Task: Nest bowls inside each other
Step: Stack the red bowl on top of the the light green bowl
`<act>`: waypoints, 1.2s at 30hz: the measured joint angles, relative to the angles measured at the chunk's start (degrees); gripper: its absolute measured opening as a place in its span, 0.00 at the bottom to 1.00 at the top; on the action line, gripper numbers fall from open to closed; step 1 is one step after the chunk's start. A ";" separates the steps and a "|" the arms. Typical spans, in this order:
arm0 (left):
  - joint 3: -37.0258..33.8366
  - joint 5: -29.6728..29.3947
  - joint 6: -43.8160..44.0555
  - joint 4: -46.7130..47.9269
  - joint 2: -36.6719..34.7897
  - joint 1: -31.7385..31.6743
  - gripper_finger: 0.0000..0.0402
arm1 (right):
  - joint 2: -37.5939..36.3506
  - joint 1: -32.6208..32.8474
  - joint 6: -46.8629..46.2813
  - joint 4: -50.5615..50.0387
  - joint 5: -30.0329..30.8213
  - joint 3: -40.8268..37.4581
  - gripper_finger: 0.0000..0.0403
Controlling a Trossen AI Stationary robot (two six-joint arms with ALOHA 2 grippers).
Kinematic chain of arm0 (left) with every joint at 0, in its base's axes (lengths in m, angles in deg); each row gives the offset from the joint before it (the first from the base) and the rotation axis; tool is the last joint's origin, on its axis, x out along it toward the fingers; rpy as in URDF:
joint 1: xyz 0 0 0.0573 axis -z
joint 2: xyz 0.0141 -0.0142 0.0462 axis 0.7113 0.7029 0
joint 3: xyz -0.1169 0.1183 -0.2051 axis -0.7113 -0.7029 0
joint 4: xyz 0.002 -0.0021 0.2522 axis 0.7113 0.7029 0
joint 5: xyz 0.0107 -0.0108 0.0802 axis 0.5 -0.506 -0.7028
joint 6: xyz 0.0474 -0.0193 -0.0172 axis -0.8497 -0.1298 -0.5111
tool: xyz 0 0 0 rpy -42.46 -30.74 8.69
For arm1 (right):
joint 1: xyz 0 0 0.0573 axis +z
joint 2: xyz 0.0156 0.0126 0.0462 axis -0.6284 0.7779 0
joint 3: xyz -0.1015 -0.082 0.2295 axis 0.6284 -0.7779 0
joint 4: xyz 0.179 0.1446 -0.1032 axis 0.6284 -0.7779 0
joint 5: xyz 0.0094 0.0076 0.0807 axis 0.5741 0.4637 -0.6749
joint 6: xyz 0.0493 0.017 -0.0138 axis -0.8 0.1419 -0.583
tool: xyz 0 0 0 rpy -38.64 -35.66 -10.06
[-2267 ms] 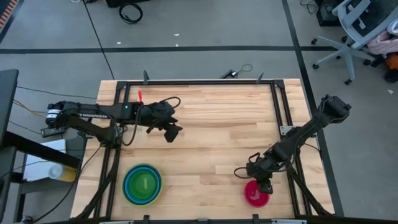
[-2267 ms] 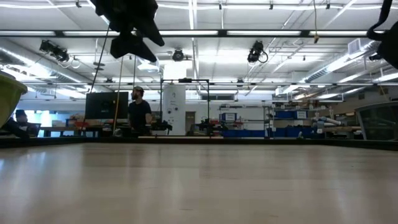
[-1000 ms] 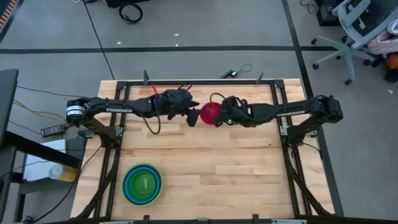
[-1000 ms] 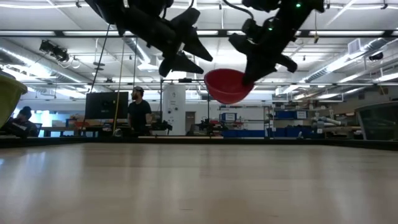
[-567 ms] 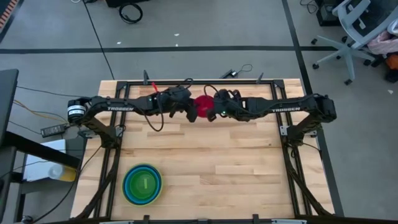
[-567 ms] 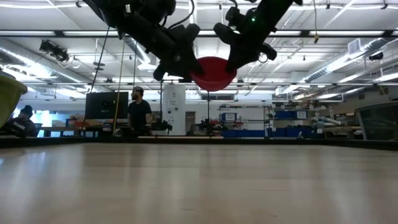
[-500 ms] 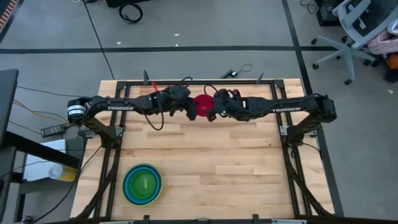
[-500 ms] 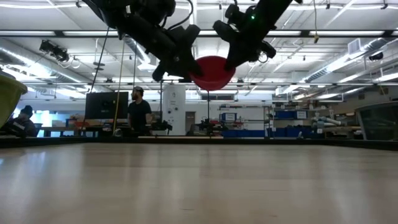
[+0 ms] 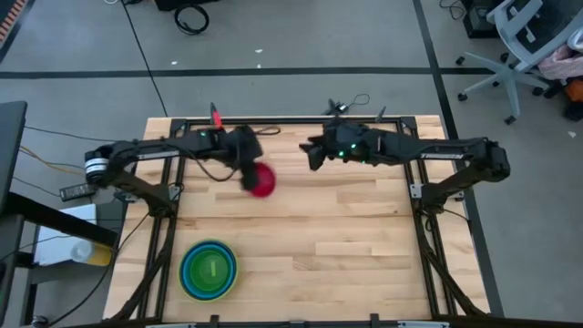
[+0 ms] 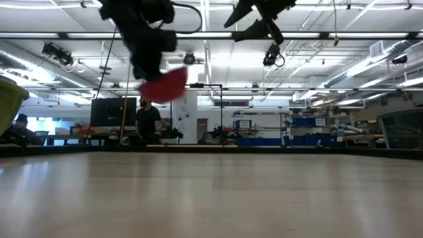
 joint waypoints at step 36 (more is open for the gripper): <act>-17.33 13.29 43.76 4.72 -7.47 51.16 0.17 | -2.93 -9.94 2.05 -16.45 2.03 -0.09 0.56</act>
